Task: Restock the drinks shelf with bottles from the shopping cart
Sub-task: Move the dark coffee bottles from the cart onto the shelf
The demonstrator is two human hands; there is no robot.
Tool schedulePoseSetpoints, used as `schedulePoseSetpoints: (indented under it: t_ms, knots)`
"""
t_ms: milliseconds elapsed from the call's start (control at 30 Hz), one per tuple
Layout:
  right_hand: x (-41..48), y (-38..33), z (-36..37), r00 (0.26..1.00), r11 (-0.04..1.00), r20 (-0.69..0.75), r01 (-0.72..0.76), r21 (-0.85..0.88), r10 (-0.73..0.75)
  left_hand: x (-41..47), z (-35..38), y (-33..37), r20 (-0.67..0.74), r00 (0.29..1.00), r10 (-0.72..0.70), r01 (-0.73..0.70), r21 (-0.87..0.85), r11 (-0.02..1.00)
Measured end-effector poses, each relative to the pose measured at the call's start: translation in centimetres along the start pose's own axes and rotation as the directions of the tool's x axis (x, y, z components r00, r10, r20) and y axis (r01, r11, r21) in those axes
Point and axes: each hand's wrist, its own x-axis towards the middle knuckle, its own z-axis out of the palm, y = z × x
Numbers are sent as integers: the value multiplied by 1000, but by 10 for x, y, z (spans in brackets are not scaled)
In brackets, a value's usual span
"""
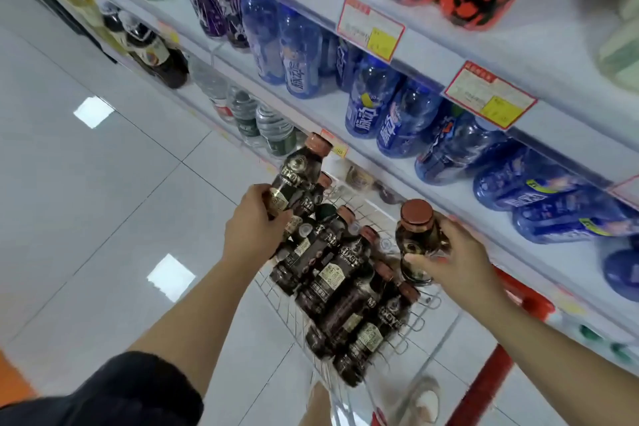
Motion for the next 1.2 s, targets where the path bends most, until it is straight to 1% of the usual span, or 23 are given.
schedulePoseSetpoints:
  t_ms: [67,133,300,400,500,633,700,800,933,1000,1067,1133,1200]
  knots:
    - [-11,-11,-14,1000,999,-4,24,46,-24,-24,-7,18,61,998,25,-18,-105,994]
    - [-25,-23,-31,999,994,-4,46,100,-46,-46,-12,34,109,992,62,-42,-171,984]
    - [-67,-47,-81,993,979,-66,110,174,-100,-104,-23,77,256,950,176,-102,-276,956]
    - [-97,-59,-116,985,972,-107,152,179,-134,-137,-30,104,313,916,250,-161,-283,945]
    - [-133,-69,-156,968,953,-196,203,226,-160,-176,-39,139,309,879,363,-266,-314,912]
    - [-186,-73,-218,944,914,-304,233,332,-130,-228,-47,192,212,838,502,-414,-352,839]
    - [-212,-72,-250,917,896,-378,269,354,-127,-254,-48,221,155,788,596,-516,-361,777]
    - [-254,-69,-300,856,851,-511,328,411,-83,-293,-51,271,63,687,724,-655,-380,654]
    - [-309,-62,-358,757,774,-647,460,436,-85,-343,-56,342,-43,517,855,-812,-343,473]
    - [-330,-57,-382,712,729,-698,515,450,-73,-365,-56,376,-52,438,897,-864,-298,405]
    - [-345,-50,-405,692,645,-722,561,519,-22,-383,-55,409,-32,375,927,-896,-269,353]
    - [-356,-42,-427,707,572,-705,559,600,49,-401,-54,439,44,372,927,-874,-319,365]
    - [-362,-34,-449,724,535,-681,535,654,108,-414,-48,467,150,404,903,-778,-463,425]
